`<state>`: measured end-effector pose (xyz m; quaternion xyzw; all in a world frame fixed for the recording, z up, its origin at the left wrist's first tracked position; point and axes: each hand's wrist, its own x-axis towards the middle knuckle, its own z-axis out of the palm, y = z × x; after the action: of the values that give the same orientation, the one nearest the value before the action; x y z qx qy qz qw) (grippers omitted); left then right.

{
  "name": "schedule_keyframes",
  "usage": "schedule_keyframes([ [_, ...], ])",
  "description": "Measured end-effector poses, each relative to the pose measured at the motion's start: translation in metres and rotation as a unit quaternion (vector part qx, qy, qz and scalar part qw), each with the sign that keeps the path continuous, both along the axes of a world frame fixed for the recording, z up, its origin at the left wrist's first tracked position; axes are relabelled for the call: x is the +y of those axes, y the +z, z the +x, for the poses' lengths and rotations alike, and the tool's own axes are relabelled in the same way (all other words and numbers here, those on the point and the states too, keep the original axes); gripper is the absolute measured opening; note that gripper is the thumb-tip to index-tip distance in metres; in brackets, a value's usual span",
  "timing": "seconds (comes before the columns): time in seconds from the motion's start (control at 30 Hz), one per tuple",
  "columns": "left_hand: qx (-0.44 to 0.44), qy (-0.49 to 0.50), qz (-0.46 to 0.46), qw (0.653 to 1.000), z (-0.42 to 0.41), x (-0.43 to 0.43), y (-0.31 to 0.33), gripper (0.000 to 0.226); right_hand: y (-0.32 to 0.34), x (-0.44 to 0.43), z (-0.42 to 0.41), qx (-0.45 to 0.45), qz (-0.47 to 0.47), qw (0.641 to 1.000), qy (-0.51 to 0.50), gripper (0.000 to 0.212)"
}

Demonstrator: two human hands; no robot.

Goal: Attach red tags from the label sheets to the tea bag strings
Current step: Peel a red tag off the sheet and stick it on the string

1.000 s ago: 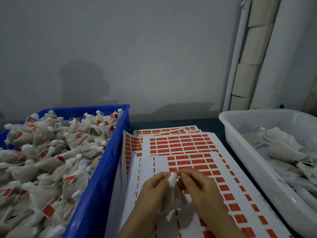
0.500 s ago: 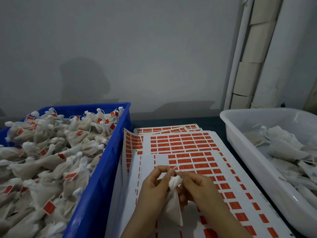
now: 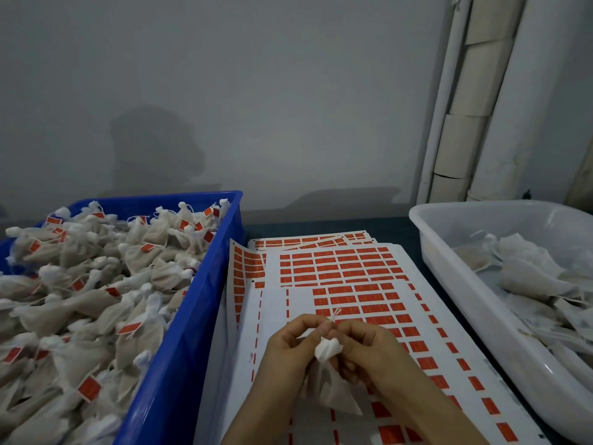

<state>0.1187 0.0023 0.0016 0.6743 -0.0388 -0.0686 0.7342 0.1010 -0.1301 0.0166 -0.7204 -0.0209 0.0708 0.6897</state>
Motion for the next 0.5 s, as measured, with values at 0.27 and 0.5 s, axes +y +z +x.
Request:
schedule_keyframes([
  [0.27,0.0,-0.001,-0.007,1.0,0.0013,-0.0006,-0.0005,0.031,-0.0022,-0.0038,0.0021,-0.011,-0.041,0.999,-0.017,0.007],
  [0.5,-0.013,0.019,0.021,0.999,-0.0015,-0.0028,0.0,0.024,-0.0071,-0.0006,0.0032,-0.015,-0.074,0.995,-0.071,0.011],
])
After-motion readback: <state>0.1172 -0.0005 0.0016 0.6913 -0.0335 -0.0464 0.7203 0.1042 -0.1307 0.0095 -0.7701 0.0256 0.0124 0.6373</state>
